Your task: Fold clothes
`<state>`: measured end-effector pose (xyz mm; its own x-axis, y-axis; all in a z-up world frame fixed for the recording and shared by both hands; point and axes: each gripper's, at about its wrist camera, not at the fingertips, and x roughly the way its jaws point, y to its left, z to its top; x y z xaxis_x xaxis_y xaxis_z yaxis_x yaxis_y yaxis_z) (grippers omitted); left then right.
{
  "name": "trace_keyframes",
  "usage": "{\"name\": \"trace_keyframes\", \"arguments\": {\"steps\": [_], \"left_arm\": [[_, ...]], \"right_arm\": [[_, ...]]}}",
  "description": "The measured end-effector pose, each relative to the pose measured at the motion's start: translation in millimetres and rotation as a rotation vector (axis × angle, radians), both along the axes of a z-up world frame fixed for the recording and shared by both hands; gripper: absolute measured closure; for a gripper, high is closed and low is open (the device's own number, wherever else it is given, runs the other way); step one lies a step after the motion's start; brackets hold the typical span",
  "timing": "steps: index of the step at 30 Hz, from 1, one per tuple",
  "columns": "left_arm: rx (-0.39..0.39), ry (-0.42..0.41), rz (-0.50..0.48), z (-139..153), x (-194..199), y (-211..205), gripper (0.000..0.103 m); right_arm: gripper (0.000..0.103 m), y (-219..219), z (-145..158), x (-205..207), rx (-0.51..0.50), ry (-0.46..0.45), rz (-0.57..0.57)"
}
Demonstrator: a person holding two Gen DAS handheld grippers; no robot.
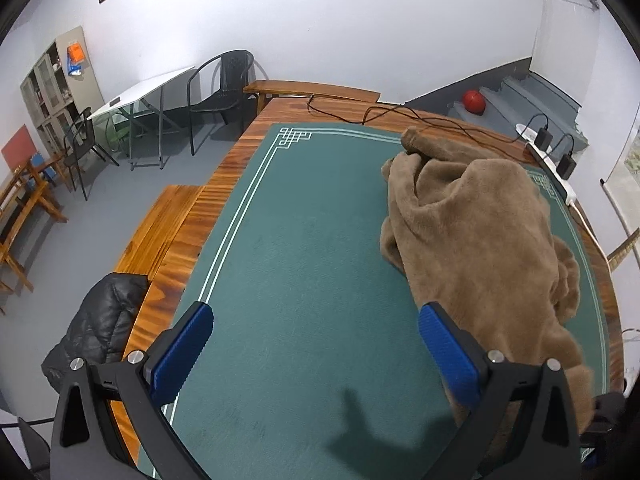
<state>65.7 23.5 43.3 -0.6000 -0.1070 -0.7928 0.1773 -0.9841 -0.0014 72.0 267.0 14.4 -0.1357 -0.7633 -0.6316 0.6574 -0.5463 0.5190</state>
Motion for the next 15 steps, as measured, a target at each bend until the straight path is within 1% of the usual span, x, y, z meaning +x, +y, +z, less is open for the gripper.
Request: {"name": "trace_keyframes", "arguments": {"steps": [1,3,6,8,9,11,12,13,14,15], "left_arm": [[0.001,-0.006,-0.002,-2.2,4.0,0.6,0.0],[0.005,-0.017,-0.007,-6.8,11.8,2.8,0.0],[0.007,-0.016,-0.033,-12.5,24.8,12.3,0.0],[-0.002,-0.013,-0.054,-16.3,32.3,20.2,0.0],[-0.004,-0.014,-0.065,-19.1,35.5,24.8,0.0],[-0.007,-0.02,-0.084,-25.0,41.3,33.6,0.0],[-0.004,-0.032,-0.087,-28.9,43.1,36.8,0.0],[-0.001,-0.043,-0.088,-32.8,44.8,40.1,0.0],[0.0,-0.05,-0.088,-36.3,46.4,43.3,0.0],[0.0,-0.049,-0.087,-38.5,47.9,46.1,0.0]], "right_arm": [[0.089,1.6,-7.1,2.0,0.012,-0.023,-0.012],[0.087,-8.4,-13.1,11.8,0.018,-0.061,-0.04],[0.087,5.1,-26.5,1.8,-0.017,-0.157,-0.094],[0.086,16.5,-29.7,-5.7,-0.038,-0.196,-0.13],[0.085,22.3,-29.8,-10.1,-0.044,-0.206,-0.148],[0.078,30.5,-28.8,-11.1,-0.051,-0.216,-0.167],[0.066,33.1,-28.3,-10.2,-0.052,-0.219,-0.171],[0.042,34.8,-27.3,-7.9,-0.048,-0.218,-0.172],[0.03,37.2,-25.3,-4.4,-0.043,-0.212,-0.171],[0.03,38.5,-23.7,-1.0,-0.038,-0.199,-0.167]]}}
